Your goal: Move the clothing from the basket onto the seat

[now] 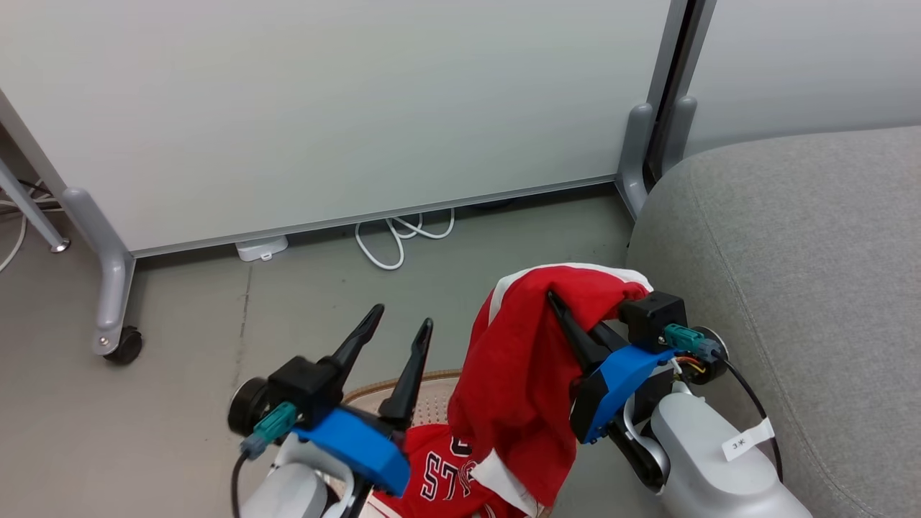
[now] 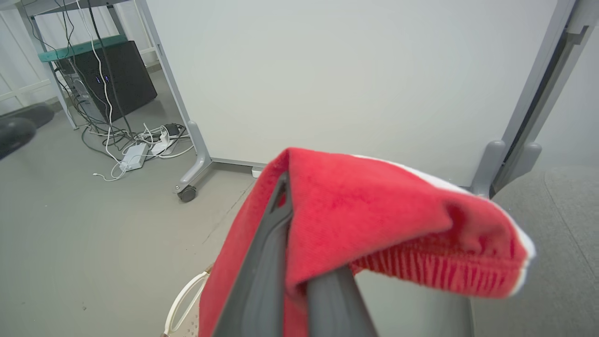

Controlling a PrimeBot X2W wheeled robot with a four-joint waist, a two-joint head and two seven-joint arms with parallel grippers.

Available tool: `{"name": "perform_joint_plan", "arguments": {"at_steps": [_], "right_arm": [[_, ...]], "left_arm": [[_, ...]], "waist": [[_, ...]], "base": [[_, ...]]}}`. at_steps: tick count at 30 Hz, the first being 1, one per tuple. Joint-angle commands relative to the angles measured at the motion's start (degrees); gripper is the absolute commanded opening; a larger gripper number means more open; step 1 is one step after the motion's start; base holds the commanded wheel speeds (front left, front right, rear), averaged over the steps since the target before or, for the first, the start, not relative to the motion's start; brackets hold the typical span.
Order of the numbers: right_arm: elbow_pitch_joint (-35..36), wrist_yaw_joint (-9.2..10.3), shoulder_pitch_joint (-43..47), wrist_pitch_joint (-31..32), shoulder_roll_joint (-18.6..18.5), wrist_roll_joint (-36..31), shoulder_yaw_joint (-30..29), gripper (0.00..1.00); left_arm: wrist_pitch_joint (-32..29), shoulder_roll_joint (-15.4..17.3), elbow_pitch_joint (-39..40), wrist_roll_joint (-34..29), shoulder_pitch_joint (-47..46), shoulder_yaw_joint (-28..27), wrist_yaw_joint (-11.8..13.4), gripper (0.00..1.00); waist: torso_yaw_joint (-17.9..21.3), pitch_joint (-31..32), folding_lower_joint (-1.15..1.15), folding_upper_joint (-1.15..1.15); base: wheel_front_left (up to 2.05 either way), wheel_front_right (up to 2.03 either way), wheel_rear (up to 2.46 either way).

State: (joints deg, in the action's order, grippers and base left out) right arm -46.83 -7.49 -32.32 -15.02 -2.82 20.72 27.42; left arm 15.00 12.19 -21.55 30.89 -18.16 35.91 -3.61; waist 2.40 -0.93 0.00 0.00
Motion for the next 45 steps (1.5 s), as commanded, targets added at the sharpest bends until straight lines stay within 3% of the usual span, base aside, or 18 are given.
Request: {"name": "perform_joint_plan", "arguments": {"at_steps": [1, 10, 22, 45], "right_arm": [[0.4, -0.01, 0.9, -0.2, -0.1, -0.2, -0.2, 0.00], [0.7, -0.01, 1.3, -0.2, -0.1, -0.9, -1.4, 0.00], [1.0, -0.01, 1.5, -0.2, -0.1, -0.9, -2.2, 0.00], [3.3, -0.01, 1.3, -0.2, -0.1, 0.1, -2.4, 0.00]], "left_arm": [[0.3, -0.2, 0.8, -1.0, 1.6, -1.8, -0.7, 1.00], [0.3, -3.0, 4.4, -7.7, 9.0, -12.3, -3.8, 1.00], [0.3, -3.2, 5.7, -9.2, 11.2, -13.8, -3.9, 1.00], [0.3, -2.8, 4.9, -10.6, 9.6, -14.6, -3.9, 1.00]], "waist": [[0.2, 0.0, 0.00, 0.00], [0.6, -0.3, 0.00, 0.00], [1.7, -0.7, 0.00, 0.00], [20.7, -4.0, 0.00, 0.00]], "base": [[0.00, 0.00, 0.00], [0.00, 0.00, 0.00], [0.00, 0.00, 0.00], [0.00, 0.00, 0.00]]}}
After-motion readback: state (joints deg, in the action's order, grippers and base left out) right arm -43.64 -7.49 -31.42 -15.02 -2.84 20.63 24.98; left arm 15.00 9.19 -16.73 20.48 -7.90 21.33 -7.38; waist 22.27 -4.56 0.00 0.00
